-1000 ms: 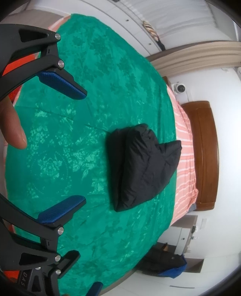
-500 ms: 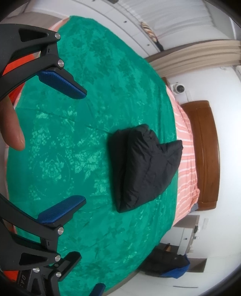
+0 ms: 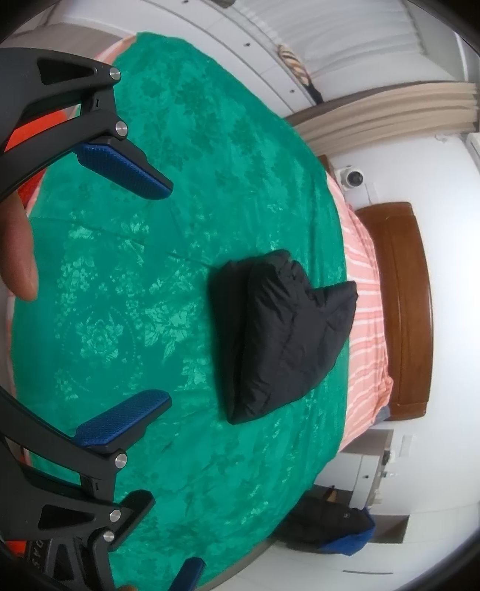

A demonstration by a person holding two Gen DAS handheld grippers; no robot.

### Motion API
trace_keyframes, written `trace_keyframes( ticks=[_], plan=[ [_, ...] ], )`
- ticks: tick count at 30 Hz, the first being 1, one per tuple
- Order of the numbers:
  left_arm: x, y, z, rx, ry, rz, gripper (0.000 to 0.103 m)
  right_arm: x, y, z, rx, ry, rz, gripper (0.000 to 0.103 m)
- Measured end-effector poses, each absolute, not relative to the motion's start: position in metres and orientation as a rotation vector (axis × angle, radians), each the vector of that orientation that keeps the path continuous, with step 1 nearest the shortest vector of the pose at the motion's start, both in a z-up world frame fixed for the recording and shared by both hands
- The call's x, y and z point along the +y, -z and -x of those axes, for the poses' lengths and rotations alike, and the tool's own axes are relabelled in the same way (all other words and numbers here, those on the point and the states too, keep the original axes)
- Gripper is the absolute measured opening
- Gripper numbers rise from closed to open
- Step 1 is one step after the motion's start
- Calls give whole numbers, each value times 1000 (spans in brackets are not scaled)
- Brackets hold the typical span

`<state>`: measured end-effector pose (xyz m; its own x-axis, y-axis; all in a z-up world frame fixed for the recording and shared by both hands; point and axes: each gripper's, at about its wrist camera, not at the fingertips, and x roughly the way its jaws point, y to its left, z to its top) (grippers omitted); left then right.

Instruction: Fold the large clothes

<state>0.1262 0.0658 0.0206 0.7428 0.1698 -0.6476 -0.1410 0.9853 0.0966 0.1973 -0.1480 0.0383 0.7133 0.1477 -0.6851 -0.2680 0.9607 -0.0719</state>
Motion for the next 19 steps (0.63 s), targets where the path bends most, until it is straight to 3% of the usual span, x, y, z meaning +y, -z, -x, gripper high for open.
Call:
trace_keyframes(
  ticks=[19],
  plan=[
    [60, -20, -122, 687, -162, -66, 103, -151, -38, -196, 743, -227, 161, 103]
  ],
)
